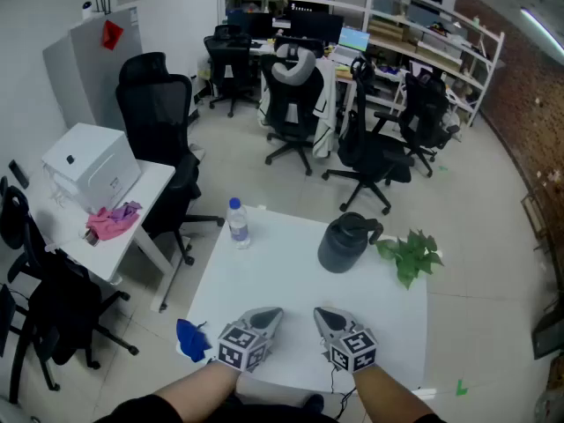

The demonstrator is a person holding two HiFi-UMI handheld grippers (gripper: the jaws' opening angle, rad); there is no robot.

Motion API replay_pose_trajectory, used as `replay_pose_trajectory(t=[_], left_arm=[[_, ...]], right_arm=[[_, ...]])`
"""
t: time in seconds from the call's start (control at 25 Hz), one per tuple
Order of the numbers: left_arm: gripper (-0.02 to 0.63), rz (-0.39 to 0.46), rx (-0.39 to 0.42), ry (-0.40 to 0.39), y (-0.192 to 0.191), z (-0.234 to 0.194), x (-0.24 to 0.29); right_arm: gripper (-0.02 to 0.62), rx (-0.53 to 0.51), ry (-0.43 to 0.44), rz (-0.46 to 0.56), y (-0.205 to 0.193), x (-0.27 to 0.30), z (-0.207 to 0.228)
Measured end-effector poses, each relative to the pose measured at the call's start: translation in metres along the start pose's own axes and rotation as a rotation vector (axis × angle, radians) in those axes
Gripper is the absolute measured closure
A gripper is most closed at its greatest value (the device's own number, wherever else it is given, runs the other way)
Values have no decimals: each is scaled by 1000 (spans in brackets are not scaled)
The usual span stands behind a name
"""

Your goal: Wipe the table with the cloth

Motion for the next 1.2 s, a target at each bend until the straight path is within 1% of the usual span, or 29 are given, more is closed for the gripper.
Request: replay_pose_trajectory(t=[0.16,0.24,0.48,0.56,0.64,0.68,0.72,0.76,0.8,0.84,0.88,0.96,1.08,1.16,1.2], left_arm=[[603,13,-32,97,-10,-32,-58],[603,9,-35,145,-17,-45,-86],[603,-10,-8,298,-43,-82,-166],[603,-37,19,335,-53,-93,-187],[603,-78,43,351,-64,-104,-202],[603,-100,52,345,-69,-110,-208],[603,-124,60,325,-74,-115,-212],[589,-153,68,294,-79,-119,-215],[561,-186,77,256,-83,-123,-216],[512,-223,90,215,-87,-126,-216],[484,-261,107,175,-90,-128,-215],[410,-329,158,100,-92,-129,-210],[352,-403,220,15,-94,-132,-201],[319,-459,236,-30,-97,-135,-193],[312,-493,239,-55,-99,-135,-189]], right_arm=[[588,-27,69,-1,8,31,-37],[588,-43,110,-8,10,47,-57],[588,-96,254,-29,14,97,-120],[588,-104,289,-38,14,110,-137],[588,-115,319,-48,15,121,-149],[588,-120,331,-53,15,127,-155],[588,-124,342,-57,15,132,-160],[588,-127,351,-62,14,136,-164],[588,-130,357,-66,13,139,-167],[588,-132,362,-72,13,142,-170],[588,-133,364,-77,12,144,-171],[588,-134,367,-89,10,147,-173],[588,-136,373,-98,9,150,-176],[588,-138,375,-99,8,151,-177],[588,-137,374,-100,7,151,-177]])
Point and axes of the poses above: the fingertips, and each gripper's own axes: x forward along the fingers, z to its right, y out of its top, the point moved 10 cm from there along -x, backward along the fingers, and after that the axes turned 6 degrees about -y, right-handed, at the moved point
